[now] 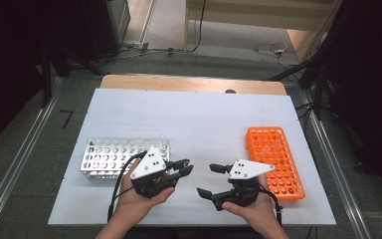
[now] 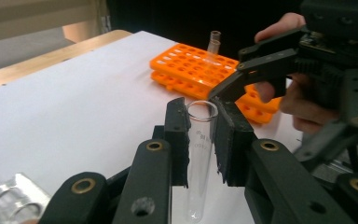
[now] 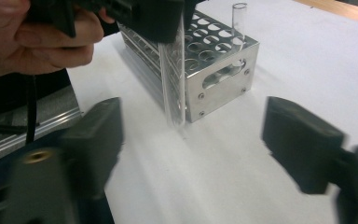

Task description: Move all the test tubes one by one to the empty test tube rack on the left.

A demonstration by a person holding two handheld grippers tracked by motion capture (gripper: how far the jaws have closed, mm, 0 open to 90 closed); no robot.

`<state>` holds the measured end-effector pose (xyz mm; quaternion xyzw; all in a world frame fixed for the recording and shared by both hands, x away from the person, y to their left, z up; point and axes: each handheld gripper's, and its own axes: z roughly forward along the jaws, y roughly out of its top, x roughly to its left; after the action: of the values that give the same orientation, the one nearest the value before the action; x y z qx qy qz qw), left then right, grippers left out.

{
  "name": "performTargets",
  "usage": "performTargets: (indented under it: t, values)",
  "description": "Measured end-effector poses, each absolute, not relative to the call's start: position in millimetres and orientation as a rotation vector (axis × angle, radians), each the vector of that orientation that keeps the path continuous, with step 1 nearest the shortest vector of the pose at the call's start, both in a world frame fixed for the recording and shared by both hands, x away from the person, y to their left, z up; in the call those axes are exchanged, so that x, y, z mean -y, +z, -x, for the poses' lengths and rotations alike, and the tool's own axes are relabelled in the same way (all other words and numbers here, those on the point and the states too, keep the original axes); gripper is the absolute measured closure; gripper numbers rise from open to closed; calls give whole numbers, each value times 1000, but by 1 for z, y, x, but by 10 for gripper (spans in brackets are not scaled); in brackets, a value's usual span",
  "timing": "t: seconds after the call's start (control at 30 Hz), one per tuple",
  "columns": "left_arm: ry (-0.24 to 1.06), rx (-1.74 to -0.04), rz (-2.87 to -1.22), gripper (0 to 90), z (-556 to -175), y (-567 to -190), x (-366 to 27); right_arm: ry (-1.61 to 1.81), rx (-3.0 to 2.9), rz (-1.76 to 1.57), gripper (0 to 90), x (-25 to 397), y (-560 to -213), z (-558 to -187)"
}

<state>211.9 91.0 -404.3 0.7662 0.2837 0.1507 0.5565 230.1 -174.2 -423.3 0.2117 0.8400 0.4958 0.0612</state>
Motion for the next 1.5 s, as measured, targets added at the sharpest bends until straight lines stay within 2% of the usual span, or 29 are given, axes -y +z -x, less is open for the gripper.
performTargets:
  t: [0.13, 0.67, 1.5]
  values:
    - [388, -699, -1793, 764, -216, -399, -102, 1534, -2540, -671, 0, 183, -422, -233]
    - [503, -802, -1721, 764, -239, -379, -149, 1561, -2475, -743, 0, 210, -421, -237]
    - [573, -911, -1738, 765, -290, -402, -160, 1592, -2421, -769, 0, 240, -416, -235]
